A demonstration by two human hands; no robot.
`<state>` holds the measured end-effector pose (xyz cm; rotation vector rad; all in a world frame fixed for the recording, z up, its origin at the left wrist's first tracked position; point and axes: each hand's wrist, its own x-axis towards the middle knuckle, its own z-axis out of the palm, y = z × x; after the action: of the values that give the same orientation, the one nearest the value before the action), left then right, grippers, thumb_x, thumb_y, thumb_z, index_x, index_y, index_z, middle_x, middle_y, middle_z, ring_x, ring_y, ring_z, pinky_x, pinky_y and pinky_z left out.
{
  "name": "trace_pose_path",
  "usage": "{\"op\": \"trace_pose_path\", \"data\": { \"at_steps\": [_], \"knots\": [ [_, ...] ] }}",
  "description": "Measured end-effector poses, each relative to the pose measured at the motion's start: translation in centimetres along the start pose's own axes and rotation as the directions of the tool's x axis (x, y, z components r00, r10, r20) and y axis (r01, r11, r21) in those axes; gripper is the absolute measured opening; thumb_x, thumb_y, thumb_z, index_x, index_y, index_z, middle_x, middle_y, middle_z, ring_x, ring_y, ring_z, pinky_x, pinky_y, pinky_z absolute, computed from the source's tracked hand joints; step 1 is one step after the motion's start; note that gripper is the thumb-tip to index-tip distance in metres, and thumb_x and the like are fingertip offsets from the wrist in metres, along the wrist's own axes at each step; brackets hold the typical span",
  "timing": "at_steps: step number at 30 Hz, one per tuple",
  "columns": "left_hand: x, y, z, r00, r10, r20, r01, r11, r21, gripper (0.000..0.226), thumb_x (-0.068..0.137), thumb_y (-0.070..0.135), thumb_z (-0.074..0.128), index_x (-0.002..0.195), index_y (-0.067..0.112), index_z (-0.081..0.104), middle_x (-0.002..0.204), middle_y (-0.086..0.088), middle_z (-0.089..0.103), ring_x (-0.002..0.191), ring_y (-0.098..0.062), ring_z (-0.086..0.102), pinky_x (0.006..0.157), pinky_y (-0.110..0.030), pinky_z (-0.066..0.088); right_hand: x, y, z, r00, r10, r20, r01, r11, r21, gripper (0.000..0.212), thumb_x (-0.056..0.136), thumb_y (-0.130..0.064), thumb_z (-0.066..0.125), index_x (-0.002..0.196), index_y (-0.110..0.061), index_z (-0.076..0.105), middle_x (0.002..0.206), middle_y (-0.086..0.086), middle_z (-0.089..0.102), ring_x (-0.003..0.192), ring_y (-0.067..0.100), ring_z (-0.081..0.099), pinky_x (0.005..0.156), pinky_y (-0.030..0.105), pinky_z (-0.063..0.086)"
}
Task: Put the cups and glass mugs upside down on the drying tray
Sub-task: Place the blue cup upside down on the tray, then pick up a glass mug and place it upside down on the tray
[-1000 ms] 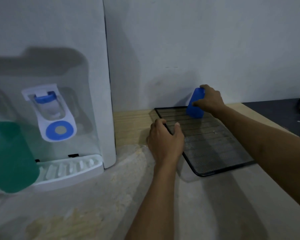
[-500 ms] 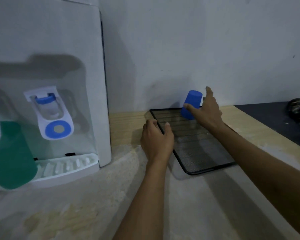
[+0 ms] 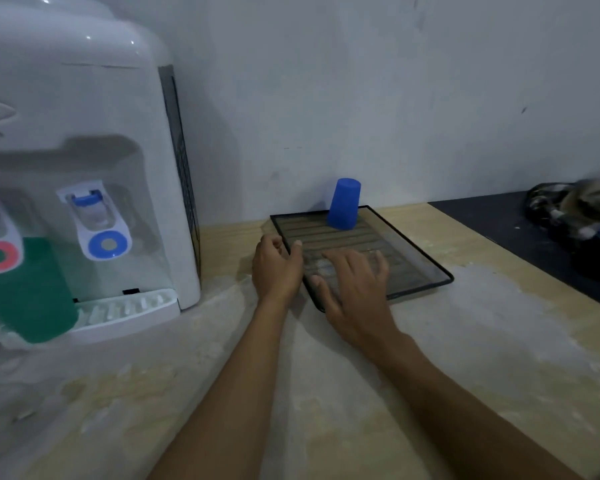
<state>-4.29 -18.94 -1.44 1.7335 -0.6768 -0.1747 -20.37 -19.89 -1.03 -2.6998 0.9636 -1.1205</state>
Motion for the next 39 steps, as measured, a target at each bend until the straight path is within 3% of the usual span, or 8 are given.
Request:
{"op": "trace_pose_path", "data": {
  "at_steps": [6, 10, 13, 18, 25, 29, 35, 39],
  "knots": [
    [-1.5, 0.1, -0.9, 0.997, 0.025, 0.074, -0.030, 0.998, 0.063, 0.043, 0.099, 0.047, 0.060, 0.128, 0.016, 0.057, 0.126, -0.002, 0.061, 0.113, -0.021, 0.059, 0.095, -0.037, 0.049, -0.1, 0.2, 0.1, 0.995, -0.064, -0.083, 0.064, 0.998, -0.001, 0.036, 0.104, -0.039, 0.045, 0.122, -0.016, 0.066, 0.120, 0.002, 0.068, 0.119, 0.023, 0.062, 0.118, 0.062, 0.027],
    [-3.3, -0.6, -2.3, 0.992, 0.059, 0.108, -0.067, 0.995, 0.077, 0.027, 0.103, 0.037, 0.053, 0.121, 0.018, 0.057, 0.126, -0.003, 0.060, 0.113, -0.022, 0.059, 0.090, -0.030, 0.042, -0.2, 0.1, 0.4, 0.987, -0.121, -0.110, 0.119, 0.993, -0.026, 0.030, 0.103, -0.035, 0.049, 0.116, -0.015, 0.067, 0.113, 0.003, 0.068, 0.111, 0.025, 0.063, 0.116, 0.058, 0.033],
    [-4.8, -0.9, -3.5, 0.991, 0.061, 0.115, -0.077, 0.988, 0.133, 0.029, 0.103, 0.026, 0.051, 0.127, 0.011, 0.058, 0.132, -0.009, 0.059, 0.118, -0.024, 0.057, 0.092, -0.027, 0.038, -0.5, 0.0, 0.4, 0.975, -0.187, -0.120, 0.185, 0.982, -0.023, 0.028, 0.101, -0.033, 0.053, 0.118, -0.015, 0.067, 0.114, 0.004, 0.068, 0.112, 0.025, 0.062, 0.114, 0.054, 0.035],
    [-8.6, -0.7, -6.1, 0.989, 0.067, 0.133, -0.091, 0.980, 0.178, 0.038, 0.103, 0.030, 0.053, 0.136, 0.012, 0.054, 0.138, -0.006, 0.055, 0.125, -0.022, 0.054, 0.100, -0.027, 0.038, -1.5, -0.5, -0.4, 0.959, -0.262, -0.106, 0.265, 0.964, 0.019, 0.025, 0.099, -0.025, 0.064, 0.119, -0.010, 0.068, 0.117, 0.009, 0.068, 0.114, 0.030, 0.062, 0.105, 0.052, 0.043],
    [-14.8, -1.5, -12.4, 0.911, 0.336, 0.240, -0.392, 0.886, 0.249, 0.032, 0.105, 0.033, 0.050, 0.130, 0.013, 0.052, 0.130, -0.003, 0.052, 0.117, -0.015, 0.049, 0.106, -0.034, 0.044, -3.8, -3.4, -1.3, 0.913, -0.405, -0.047, 0.407, 0.899, 0.162, 0.036, 0.101, -0.033, 0.056, 0.123, -0.006, 0.067, 0.120, 0.014, 0.067, 0.114, 0.031, 0.063, 0.103, 0.041, 0.046],
    [-17.1, -2.0, -16.6, 0.873, 0.390, 0.292, -0.471, 0.830, 0.298, 0.044, 0.100, 0.036, 0.053, 0.137, 0.012, 0.052, 0.136, -0.005, 0.055, 0.123, -0.018, 0.049, 0.108, -0.030, 0.041, -4.2, -6.2, -0.8, 0.859, -0.511, -0.016, 0.501, 0.834, 0.230, 0.037, 0.101, -0.033, 0.057, 0.123, -0.005, 0.069, 0.119, 0.013, 0.069, 0.114, 0.032, 0.064, 0.102, 0.043, 0.049],
    [-18.8, -2.5, -23.2, 0.877, 0.455, 0.153, -0.479, 0.800, 0.361, 0.043, 0.095, 0.039, 0.062, 0.132, 0.016, 0.060, 0.130, -0.001, 0.063, 0.120, -0.014, 0.055, 0.107, -0.016, 0.039, -4.1, -12.7, 1.6, 0.822, -0.569, 0.016, 0.510, 0.749, 0.423, 0.026, 0.098, -0.023, 0.064, 0.119, -0.009, 0.068, 0.117, 0.009, 0.068, 0.111, 0.027, 0.062, 0.098, 0.041, 0.049],
    [-18.3, -3.7, -28.0, 0.781, 0.610, -0.132, -0.473, 0.717, 0.511, 0.048, 0.088, 0.021, 0.075, 0.132, 0.006, 0.063, 0.131, -0.011, 0.066, 0.126, -0.023, 0.058, 0.113, -0.036, 0.045, -4.0, -15.7, 2.7, 0.776, -0.631, 0.003, 0.557, 0.688, 0.466, 0.025, 0.099, -0.023, 0.066, 0.120, -0.010, 0.068, 0.117, 0.008, 0.068, 0.111, 0.026, 0.062, 0.098, 0.038, 0.048]
  ]
}}
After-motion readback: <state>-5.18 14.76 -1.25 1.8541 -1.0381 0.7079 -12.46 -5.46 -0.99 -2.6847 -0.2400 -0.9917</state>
